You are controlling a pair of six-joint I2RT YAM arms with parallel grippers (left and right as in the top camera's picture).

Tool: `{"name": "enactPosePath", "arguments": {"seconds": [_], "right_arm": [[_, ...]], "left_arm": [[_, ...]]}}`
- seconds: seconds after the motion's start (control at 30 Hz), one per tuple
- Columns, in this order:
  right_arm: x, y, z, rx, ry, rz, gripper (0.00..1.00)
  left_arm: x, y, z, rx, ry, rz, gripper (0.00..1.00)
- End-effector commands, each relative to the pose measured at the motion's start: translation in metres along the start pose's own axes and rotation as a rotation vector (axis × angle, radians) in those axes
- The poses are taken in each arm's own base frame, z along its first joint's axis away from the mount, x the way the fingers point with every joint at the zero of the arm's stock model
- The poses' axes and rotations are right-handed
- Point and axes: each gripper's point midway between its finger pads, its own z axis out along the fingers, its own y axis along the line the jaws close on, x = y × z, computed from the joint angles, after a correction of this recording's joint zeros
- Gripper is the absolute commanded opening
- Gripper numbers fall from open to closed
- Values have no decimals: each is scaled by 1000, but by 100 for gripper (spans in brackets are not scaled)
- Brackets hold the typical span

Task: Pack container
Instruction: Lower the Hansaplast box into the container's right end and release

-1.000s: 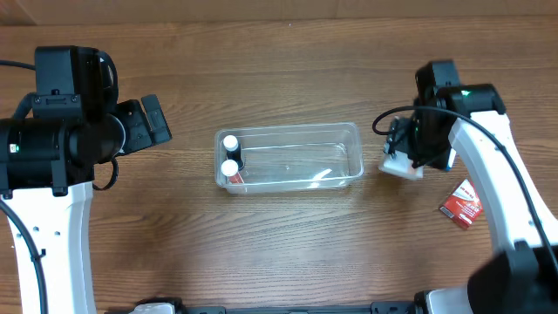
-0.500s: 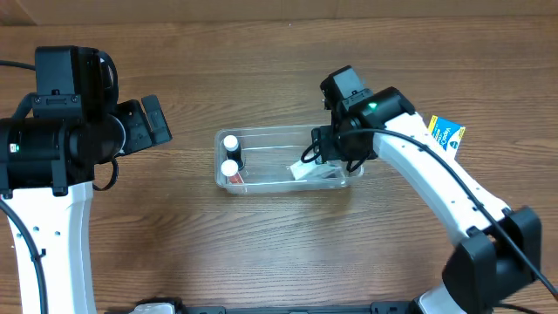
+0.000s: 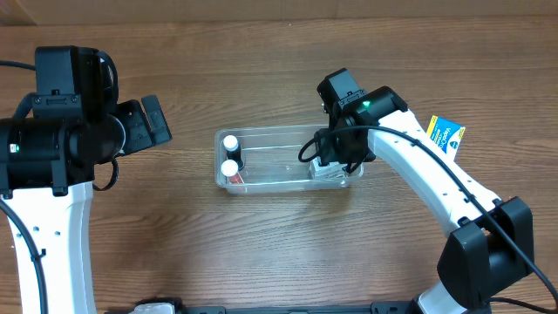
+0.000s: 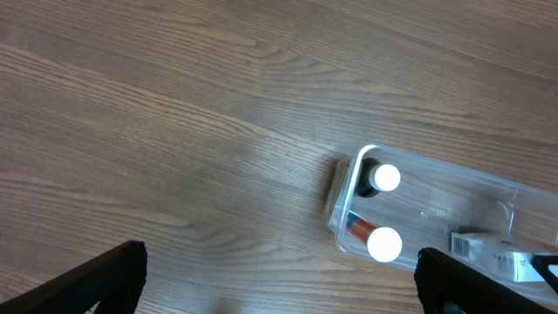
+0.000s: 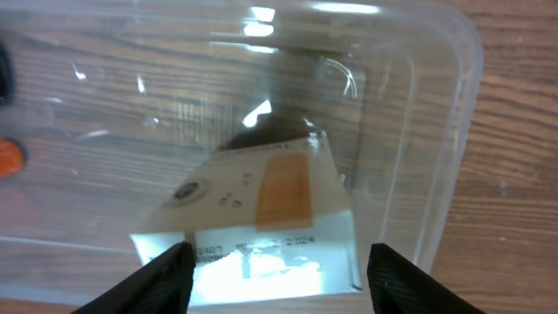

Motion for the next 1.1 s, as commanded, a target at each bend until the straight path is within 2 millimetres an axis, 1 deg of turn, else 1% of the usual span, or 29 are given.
{"name": "enactPosePath", "arguments": {"seconds": [0.0,0.03,0.1,0.13,0.17,0.2,0.23,0.3,0.37,0.4,0.47,0.6,0.67,0.7,0.87,0.9,1.07], "right_arm": [[1,-3,-6,11,-10,0,64],[2,-3,-11,7,-20,0,64],[3,-4,-30,-8,-62,-1,64],[6,-5,-38,-13,-75,-2,63],[10,-6,-43,-13,-72,-2,62],[15,-8,-44,-8,-53,-2,57],[21,-10,-44,0,-29,-2,48],[22,-10,-43,1,-25,-4,34],[21,-9,-43,-2,-32,-4,26],[20,-9,-43,-2,-33,-5,25],[23,-10,-36,2,-22,-4,19],[32,-14,-14,11,2,-4,18],[32,-14,-8,11,0,-5,18],[28,-13,-7,6,-14,-9,18],[-6,-1,-10,-39,-155,-31,20],[-8,0,-11,-42,-163,-31,20],[4,-5,-9,-24,-110,-30,20]], "left_arm": [[-1,1,2,0,3,15,100],[-1,1,2,0,3,15,100],[-1,1,2,0,3,15,100],[-1,1,2,0,4,15,100],[-1,1,2,0,4,14,100],[-1,1,2,0,4,14,100],[-1,1,2,0,4,14,100],[-1,1,2,0,3,14,100],[-1,1,2,0,5,14,100],[0,1,2,-1,7,14,100],[0,1,2,-1,8,14,100],[-1,1,2,-1,7,14,100],[0,1,2,-1,7,14,100],[0,1,2,-1,8,14,100],[1,2,2,-3,15,15,100],[2,2,2,-4,16,15,100],[2,2,2,-4,16,15,100]]}}
